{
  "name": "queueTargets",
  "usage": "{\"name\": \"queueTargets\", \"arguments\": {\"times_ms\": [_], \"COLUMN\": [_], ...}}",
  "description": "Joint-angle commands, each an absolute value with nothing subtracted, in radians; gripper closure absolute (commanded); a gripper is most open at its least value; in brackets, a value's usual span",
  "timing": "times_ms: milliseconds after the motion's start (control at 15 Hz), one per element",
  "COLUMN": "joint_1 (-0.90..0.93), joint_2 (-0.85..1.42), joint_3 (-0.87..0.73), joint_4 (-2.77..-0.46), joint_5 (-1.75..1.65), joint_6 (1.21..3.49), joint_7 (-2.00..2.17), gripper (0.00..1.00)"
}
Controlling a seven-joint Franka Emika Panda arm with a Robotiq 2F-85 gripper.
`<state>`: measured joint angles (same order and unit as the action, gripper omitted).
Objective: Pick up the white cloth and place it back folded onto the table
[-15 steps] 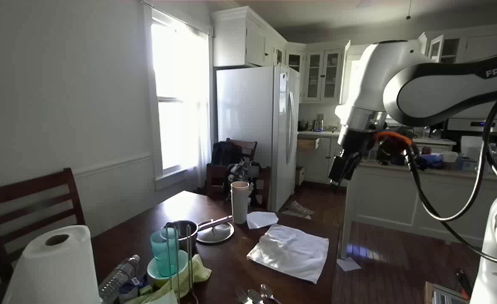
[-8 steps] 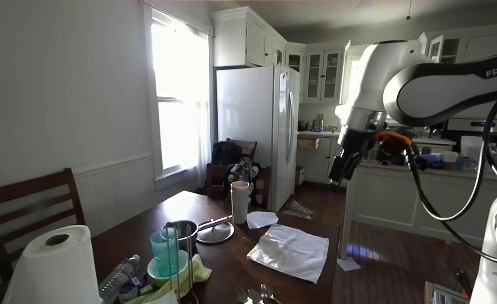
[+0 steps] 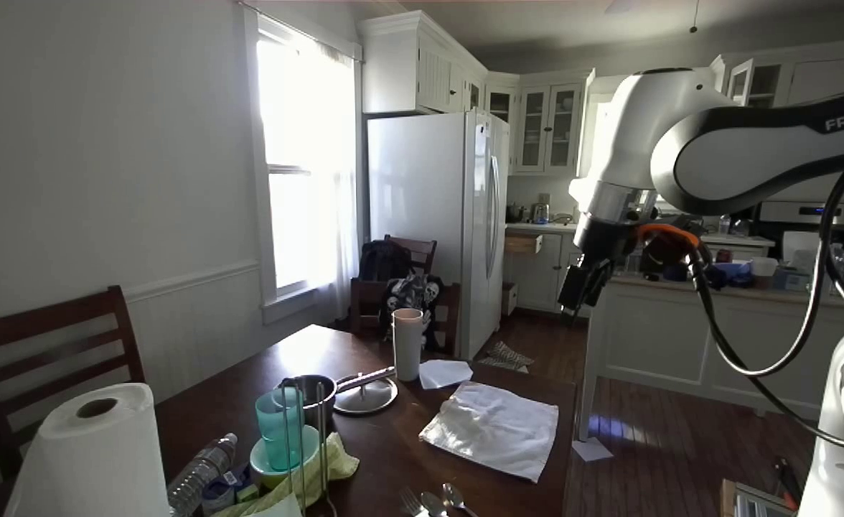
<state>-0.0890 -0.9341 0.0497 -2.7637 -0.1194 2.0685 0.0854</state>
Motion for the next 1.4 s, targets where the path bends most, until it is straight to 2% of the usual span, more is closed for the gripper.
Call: {"name": "queueTargets", "arguments": {"times_ms": [0,867,1333], "joint_1": [-0.083,-0.091,-0.164], "joint_2": [-0.933,-0.905,-0.713], "joint_3": [0.045,0.023,-0.059], "joint_4": [-2.761,-2.745,-2.745], "joint_5": [-0.124,-0.117,-0.116], "joint_6": [2.065,2.070,2.290], "joint_7": [0.090,0.083,0.103], "gripper": [0.00,0.00,0.00]}}
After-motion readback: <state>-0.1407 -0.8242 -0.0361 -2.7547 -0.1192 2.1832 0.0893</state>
